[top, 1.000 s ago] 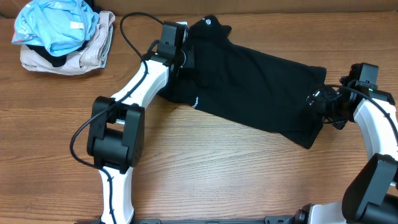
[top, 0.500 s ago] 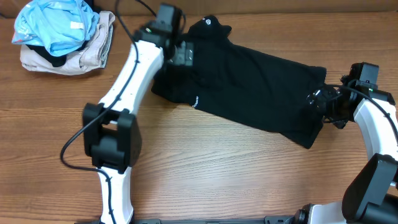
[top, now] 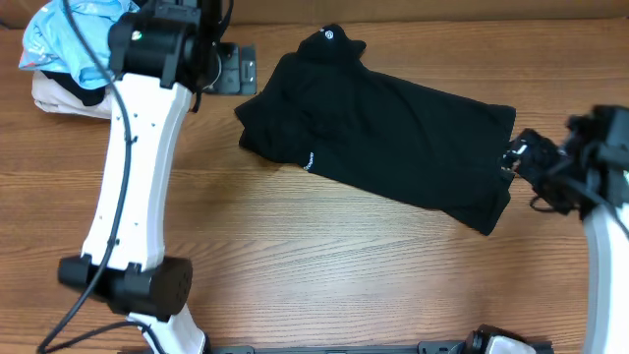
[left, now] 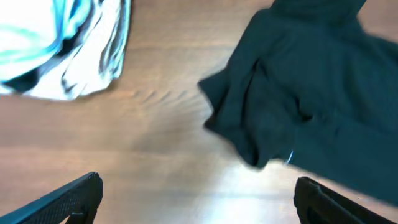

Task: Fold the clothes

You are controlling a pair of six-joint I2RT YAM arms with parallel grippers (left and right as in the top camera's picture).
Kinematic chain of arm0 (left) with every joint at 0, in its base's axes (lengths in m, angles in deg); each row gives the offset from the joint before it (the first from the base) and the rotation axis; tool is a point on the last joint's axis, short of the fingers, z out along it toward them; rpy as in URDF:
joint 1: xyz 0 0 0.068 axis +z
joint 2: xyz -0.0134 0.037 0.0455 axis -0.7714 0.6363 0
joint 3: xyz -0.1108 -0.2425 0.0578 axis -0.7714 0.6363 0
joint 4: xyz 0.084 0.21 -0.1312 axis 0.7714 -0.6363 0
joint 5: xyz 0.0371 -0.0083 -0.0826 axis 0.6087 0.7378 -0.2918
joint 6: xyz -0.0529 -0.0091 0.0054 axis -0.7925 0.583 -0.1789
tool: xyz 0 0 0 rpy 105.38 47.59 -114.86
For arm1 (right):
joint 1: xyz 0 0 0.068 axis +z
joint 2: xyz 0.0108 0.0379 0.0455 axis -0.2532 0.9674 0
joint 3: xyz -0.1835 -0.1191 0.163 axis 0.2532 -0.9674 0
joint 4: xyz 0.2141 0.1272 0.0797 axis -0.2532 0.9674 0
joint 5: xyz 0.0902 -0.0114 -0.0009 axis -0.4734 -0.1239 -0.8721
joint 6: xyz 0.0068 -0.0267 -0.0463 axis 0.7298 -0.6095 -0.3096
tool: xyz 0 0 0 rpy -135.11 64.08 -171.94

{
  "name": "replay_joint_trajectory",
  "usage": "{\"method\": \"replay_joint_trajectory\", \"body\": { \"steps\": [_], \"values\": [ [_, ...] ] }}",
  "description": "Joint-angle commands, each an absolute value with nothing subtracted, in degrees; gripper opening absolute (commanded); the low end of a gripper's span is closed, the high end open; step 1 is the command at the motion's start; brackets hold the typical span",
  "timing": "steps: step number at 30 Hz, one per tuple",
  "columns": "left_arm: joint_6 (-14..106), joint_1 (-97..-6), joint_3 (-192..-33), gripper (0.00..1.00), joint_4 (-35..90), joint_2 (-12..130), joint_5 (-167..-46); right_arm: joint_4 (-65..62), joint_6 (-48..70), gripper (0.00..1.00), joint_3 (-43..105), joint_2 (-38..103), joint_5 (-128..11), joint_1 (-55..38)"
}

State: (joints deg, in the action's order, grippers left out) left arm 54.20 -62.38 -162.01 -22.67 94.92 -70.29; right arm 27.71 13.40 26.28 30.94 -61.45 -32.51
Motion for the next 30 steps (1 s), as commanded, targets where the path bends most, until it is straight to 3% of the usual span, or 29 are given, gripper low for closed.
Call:
{"method": "replay_joint_trajectory", "body": {
  "steps": [1, 9, 20, 30],
  "values": [
    [55.59, -62.38, -162.8, 1.0, -26.04, 92.38, -68.24, 30.22, 13.07, 0.95, 27.46, 23.22, -61.95, -32.34],
    [57.82, -62.51, -154.06, 1.0, -26.98, 92.32, -70.33, 36.28, 12.06, 0.95, 27.28, 17.37, -61.93, -32.34],
    [77.82, -62.53, -122.1, 0.97, 1.52, 92.34, -85.98, 35.82, 11.52, 0.95, 25.75, 23.35, -61.93, -32.34],
    [80.51, -63.41, -107.52, 0.91, 22.04, 92.34, -89.46, 34.59, 11.54, 0.95, 25.75, 28.23, -61.93, -32.34]
  ]
}}
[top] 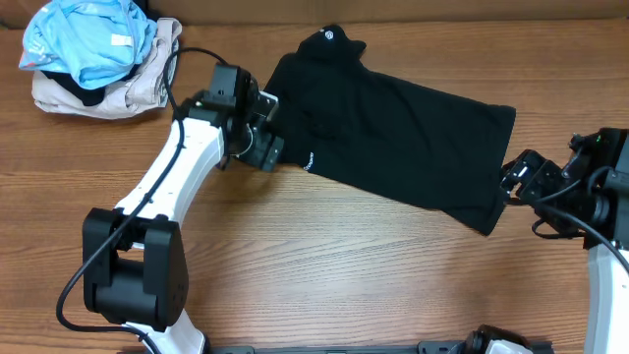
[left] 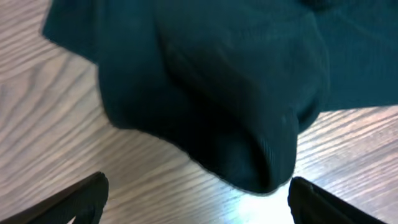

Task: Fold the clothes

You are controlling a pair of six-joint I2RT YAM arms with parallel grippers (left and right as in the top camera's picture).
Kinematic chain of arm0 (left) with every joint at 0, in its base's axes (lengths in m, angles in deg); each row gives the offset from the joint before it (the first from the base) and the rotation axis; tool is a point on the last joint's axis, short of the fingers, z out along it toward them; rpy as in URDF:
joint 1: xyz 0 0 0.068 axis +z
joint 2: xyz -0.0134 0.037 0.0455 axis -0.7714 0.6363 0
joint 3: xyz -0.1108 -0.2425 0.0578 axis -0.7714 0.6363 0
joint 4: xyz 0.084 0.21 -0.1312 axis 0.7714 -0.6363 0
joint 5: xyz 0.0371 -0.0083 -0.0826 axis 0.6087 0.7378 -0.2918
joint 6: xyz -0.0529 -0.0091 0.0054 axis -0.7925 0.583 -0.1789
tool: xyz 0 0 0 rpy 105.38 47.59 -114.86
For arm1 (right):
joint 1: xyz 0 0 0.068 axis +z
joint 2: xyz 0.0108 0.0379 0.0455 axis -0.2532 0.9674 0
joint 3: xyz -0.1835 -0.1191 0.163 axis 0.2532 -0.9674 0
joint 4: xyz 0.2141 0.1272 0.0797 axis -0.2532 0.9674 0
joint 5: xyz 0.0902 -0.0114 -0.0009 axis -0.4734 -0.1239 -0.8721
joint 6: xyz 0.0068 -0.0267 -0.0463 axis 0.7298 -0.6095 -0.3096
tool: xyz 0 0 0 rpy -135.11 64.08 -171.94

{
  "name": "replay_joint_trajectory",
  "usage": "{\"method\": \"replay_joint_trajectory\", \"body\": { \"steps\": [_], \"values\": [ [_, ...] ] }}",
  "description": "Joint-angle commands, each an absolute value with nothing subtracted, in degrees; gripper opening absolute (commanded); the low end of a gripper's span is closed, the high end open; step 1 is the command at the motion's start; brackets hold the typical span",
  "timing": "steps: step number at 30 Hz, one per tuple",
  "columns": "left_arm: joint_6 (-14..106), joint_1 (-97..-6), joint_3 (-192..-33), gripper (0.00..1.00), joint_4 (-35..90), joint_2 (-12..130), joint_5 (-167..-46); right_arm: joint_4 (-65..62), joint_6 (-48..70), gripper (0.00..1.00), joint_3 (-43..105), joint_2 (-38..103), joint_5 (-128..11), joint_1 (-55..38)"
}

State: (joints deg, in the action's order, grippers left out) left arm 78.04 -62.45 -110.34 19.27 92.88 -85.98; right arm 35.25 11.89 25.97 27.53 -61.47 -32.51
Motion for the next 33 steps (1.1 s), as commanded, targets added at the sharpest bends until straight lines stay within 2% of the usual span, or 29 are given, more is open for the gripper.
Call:
{"method": "replay_joint_trajectory", "body": {
  "steps": [1, 4, 6, 8, 9, 10, 13, 17, 18, 24, 33],
  "values": [
    [80.51, -63.71, -106.89, 0.91, 23.12, 92.34, -89.35, 34.42, 11.54, 0.95, 25.75, 28.53, -61.93, -32.34],
    [80.69, -64.68, -105.86, 0.85, 25.24, 92.36, -89.33, 34.05, 11.54, 0.95, 25.75, 29.17, -61.93, -32.34],
    [80.69, -65.14, -105.84, 0.73, 26.22, 92.36, -89.11, 33.85, 11.54, 0.95, 25.75, 29.37, -61.93, -32.34],
    [80.66, -65.18, -105.84, 0.54, 27.27, 92.36, -89.13, 33.63, 11.54, 0.95, 25.75, 29.47, -61.93, -32.34],
    [80.66, -65.18, -105.84, 0.36, 27.6, 92.36, -89.13, 33.57, 11.54, 0.95, 25.75, 29.5, -61.93, -32.34],
    [80.62, -65.18, -105.84, 0.25, 27.77, 92.36, -89.13, 33.57, 11.54, 0.95, 25.75, 29.5, -61.93, -32.34],
    [78.41, -65.16, -105.86, 0.04, 27.73, 92.34, -88.15, 33.68, 11.54, 0.95, 25.75, 29.5, -61.93, -32.34],
    [71.79, -64.79, -108.2, 0.04, 23.84, 92.34, -83.1, 33.59, 11.54, 0.95, 25.75, 29.5, -61.93, -32.34],
    [70.55, -64.3, -111.11, 0.04, 19.38, 92.34, -83.1, 33.59, 11.54, 0.95, 25.73, 29.52, -61.93, -32.34],
    [69.91, -63.74, -121.45, 0.04, 6.2, 92.34, -82.51, 34.05, 11.52, 0.91, 25.18, 31.79, -61.91, -32.34],
    [69.91, -63.45, -126.06, 0.04, 2.94, 92.34, -78.44, 28.74, 11.8, 0.86, 15.15, 38.61, -61.98, -32.27]
  ]
}}
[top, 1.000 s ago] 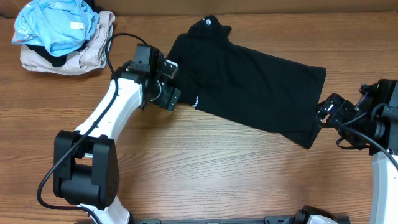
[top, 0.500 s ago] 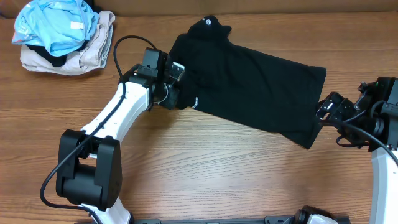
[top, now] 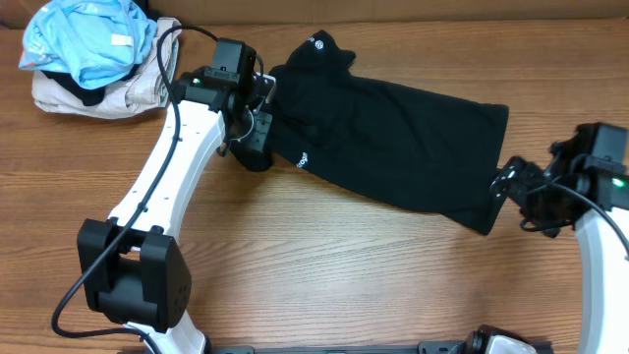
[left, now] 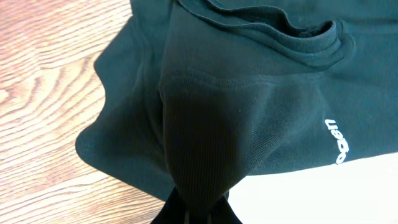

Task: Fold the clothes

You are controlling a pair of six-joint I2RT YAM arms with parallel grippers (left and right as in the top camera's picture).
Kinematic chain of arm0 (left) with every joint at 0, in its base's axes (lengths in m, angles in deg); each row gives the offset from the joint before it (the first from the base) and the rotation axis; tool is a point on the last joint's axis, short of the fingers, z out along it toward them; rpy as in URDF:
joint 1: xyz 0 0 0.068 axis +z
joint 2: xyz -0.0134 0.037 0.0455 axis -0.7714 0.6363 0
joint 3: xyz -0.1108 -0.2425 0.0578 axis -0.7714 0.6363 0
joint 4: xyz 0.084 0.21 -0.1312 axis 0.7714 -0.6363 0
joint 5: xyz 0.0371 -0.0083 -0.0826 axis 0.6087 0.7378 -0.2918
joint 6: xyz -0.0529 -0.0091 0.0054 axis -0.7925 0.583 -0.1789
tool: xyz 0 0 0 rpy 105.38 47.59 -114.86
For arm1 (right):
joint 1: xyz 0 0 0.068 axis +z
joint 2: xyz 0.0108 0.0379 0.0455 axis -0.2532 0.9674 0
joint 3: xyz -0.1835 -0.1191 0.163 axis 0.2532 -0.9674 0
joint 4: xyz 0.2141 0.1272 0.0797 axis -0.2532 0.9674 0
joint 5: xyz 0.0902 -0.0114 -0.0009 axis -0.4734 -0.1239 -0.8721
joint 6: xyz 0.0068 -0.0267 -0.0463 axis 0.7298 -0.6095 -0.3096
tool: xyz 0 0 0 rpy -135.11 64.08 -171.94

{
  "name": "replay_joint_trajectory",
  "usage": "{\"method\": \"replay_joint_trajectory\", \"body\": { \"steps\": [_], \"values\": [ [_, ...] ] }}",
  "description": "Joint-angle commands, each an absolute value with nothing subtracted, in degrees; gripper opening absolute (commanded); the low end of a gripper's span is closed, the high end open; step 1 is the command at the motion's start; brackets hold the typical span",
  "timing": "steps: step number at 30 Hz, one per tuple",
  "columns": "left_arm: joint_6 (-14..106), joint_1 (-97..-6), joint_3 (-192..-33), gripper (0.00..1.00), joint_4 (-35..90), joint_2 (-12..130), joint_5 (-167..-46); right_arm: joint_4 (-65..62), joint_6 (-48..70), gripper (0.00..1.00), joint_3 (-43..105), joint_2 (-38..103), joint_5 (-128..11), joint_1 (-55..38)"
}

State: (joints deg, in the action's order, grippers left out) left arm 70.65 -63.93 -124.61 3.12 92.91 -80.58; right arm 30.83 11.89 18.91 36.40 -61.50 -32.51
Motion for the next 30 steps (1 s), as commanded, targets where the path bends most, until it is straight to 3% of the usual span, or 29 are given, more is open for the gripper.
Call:
{"method": "replay_joint_trajectory", "body": {
  "steps": [1, 9, 17, 25, 28, 30],
  "values": [
    [69.91, -63.45, -126.06, 0.04, 2.92, 92.34, -78.42, 27.73, 11.8, 0.86, 14.21, 39.22, -61.98, -32.27],
    [68.27, -63.34, -126.06, 0.04, 2.64, 92.34, -78.38, 17.98, 13.09, 0.76, 7.0, 47.0, -61.91, -32.29],
    [63.03, -63.15, -126.06, 0.04, 2.07, 92.34, -78.66, 11.6, 15.08, 0.59, 3.48, 50.72, -61.93, -32.27],
    [58.96, -63.15, -126.04, 0.04, 1.65, 92.34, -78.62, 10.27, 15.25, 0.28, 3.15, 50.72, -61.93, -32.29],
    [58.96, -63.12, -126.04, 0.04, 1.61, 92.34, -78.36, 10.31, 15.3, 0.07, 3.15, 50.72, -61.95, -32.29],
    [58.68, -63.12, -126.04, 0.04, 1.37, 92.34, -77.59, 10.73, 15.49, 0.04, 3.15, 50.72, -61.93, -32.29]
  ]
}}
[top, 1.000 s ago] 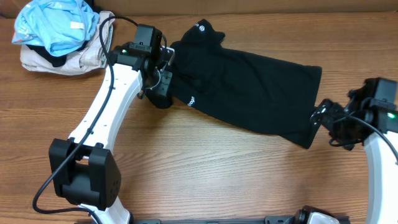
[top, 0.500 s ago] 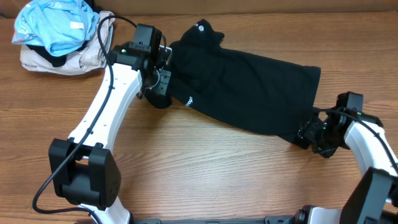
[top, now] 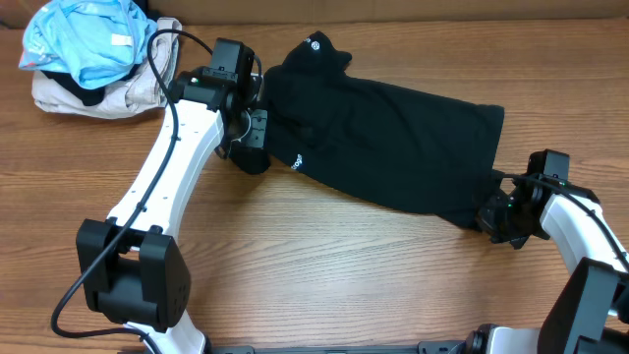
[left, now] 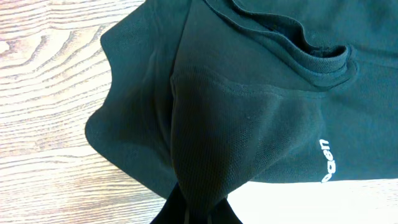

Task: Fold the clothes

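Note:
A black shirt (top: 393, 128) lies spread slantwise across the table, collar at the far left and hem at the right. My left gripper (top: 257, 133) is shut on a fold of the sleeve at the shirt's left edge. In the left wrist view the shirt (left: 261, 93) is drawn up into a peak that runs into my left gripper (left: 199, 211). My right gripper (top: 494, 214) sits low at the shirt's near right hem corner and touches it. Its jaws are too dark to read.
A pile of other clothes, a light blue garment (top: 88, 34) on a beige one (top: 108, 93), lies at the far left corner. The wooden table (top: 324, 265) runs bare along the near side. The left arm's cable loops above the pile.
My left gripper stays shut on the sleeve fold, and the shirt has shifted slightly to the left. My right gripper has dropped nearer and lower onto the hem corner.
First my left gripper was open, high near the clothes pile, and the right one waited beside the hem. Then the left gripper hung open over the shirt's left sleeve. After that it was shut on the fabric, and it holds it now.

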You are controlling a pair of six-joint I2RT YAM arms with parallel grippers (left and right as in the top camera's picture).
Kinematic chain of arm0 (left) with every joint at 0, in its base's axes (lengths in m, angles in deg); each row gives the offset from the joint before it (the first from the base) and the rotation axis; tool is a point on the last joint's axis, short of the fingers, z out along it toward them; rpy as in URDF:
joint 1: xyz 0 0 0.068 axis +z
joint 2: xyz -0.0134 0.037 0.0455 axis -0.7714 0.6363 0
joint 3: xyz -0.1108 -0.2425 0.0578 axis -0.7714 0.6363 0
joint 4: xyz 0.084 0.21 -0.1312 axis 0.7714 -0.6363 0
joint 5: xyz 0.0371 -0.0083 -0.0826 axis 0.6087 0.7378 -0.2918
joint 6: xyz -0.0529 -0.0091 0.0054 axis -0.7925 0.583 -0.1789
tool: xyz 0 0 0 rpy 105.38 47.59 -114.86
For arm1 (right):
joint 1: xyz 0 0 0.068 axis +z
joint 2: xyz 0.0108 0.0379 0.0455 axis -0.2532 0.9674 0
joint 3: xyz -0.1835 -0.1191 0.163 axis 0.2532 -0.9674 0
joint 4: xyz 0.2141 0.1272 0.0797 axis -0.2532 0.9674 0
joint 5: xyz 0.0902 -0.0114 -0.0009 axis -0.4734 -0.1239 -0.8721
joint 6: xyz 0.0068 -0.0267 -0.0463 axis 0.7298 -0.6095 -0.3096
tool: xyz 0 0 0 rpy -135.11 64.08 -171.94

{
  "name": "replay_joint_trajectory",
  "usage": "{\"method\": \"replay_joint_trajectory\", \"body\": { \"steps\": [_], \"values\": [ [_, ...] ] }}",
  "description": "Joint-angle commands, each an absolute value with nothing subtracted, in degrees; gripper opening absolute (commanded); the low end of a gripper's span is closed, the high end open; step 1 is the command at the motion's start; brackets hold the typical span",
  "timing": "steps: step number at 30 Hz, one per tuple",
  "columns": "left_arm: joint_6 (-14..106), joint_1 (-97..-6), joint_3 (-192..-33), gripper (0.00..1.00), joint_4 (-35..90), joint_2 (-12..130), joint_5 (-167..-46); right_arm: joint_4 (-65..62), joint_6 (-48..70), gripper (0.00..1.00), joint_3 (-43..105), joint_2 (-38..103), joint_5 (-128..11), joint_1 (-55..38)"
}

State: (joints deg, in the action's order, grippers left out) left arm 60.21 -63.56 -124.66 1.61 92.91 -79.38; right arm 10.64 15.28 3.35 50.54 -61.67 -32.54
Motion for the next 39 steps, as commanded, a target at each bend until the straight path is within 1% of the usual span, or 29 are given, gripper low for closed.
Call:
{"method": "replay_joint_trajectory", "body": {
  "steps": [1, 6, 11, 17, 25, 27, 28, 29, 30, 31, 32, 33, 34, 36, 37, 39],
  "values": [
    [57.87, -63.12, -126.04, 0.04, 1.02, 92.34, -76.65, 11.05, 15.63, 0.04, 3.15, 50.72, -61.95, -32.29],
    [55.9, -62.03, -126.04, 0.04, -5.34, 92.34, -71.14, 12.15, 16.13, 0.04, 3.18, 50.72, -61.98, -32.4],
    [55.35, -58.95, -126.04, 0.04, -12.14, 92.34, -67.45, 12.61, 16.13, 0.04, 3.24, 50.72, -62.0, -32.4],
    [55.59, -57.25, -125.97, 0.04, -13.12, 92.34, -68.1, 14.94, 16.54, 0.04, 3.55, 50.7, -62.46, -32.4],
    [55.55, -57.33, -125.93, 0.04, -19.29, 92.34, -71.89, 23.88, 14.95, 0.04, 8.22, 48.03, -64.97, -32.4],
    [55.55, -57.38, -125.93, 0.07, -21.43, 92.34, -72.02, 27.21, 14.95, 0.16, 10.21, 47.11, -64.97, -32.4],
    [55.57, -57.35, -125.93, 0.1, -22.33, 92.34, -72.02, 28.69, 14.95, 0.2, 11.11, 46.89, -64.99, -32.4],
    [55.57, -57.35, -125.93, 0.15, -23.33, 92.34, -72.02, 30.53, 14.97, 0.23, 12.16, 46.7, -65.21, -32.4],
    [55.57, -57.35, -125.93, 0.21, -24.38, 92.34, -72.02, 31.99, 14.95, 0.24, 13.03, 46.61, -65.89, -32.4],
    [55.57, -57.35, -125.93, 0.32, -25.36, 92.34, -72.02, 33.68, 14.88, 0.24, 14.06, 46.61, -66.72, -32.4],
    [55.57, -57.35, -125.93, 0.49, -26.15, 92.34, -72.04, 35.01, 14.27, 0.24, 14.91, 46.61, -67.59, -32.4],
    [55.57, -57.35, -125.93, 0.61, -27.0, 92.34, -72.02, 36.74, 13.0, 0.25, 16.16, 46.61, -68.66, -32.4],
    [55.59, -57.35, -125.93, 0.69, -27.7, 92.34, -71.99, 37.94, 12.54, 0.25, 17.08, 46.48, -69.08, -32.4],
    [55.59, -57.35, -125.93, 0.79, -29.01, 92.34, -71.67, 40.78, 10.07, 0.31, 20.05, 45.41, -69.08, -32.4],
    [55.57, -57.35, -125.95, 0.81, -29.19, 92.34, -71.4, 41.85, 9.13, 0.36, 21.47, 44.86, -69.06, -32.38],
    [55.55, -57.35, -126.06, 0.87, -29.17, 92.34, -71.32, 43.93, 7.47, 0.49, 24.68, 43.57, -69.1, -32.34]
  ]
}}
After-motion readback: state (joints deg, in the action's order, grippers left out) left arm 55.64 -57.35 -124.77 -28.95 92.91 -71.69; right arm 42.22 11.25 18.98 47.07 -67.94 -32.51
